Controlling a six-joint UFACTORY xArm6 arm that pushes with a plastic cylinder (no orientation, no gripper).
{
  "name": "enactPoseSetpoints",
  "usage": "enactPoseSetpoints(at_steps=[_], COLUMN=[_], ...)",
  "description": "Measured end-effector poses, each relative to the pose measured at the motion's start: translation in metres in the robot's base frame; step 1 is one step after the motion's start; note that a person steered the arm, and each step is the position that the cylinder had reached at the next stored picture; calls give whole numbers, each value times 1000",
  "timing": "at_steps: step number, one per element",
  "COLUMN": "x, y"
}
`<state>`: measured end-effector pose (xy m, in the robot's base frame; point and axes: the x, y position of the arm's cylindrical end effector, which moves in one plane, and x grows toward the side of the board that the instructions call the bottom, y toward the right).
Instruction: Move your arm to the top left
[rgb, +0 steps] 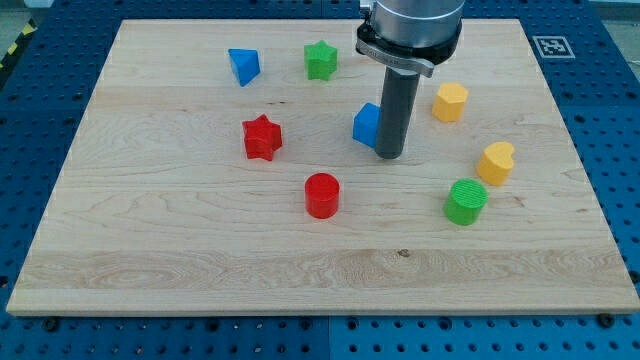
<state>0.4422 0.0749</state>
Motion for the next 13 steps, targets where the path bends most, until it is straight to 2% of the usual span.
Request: enactPoseSetpoints(at_steps=[2,5,6,7,12,13], x=[36,43,43,40,-52,-68], y=[3,14,-5,-49,-115,-168])
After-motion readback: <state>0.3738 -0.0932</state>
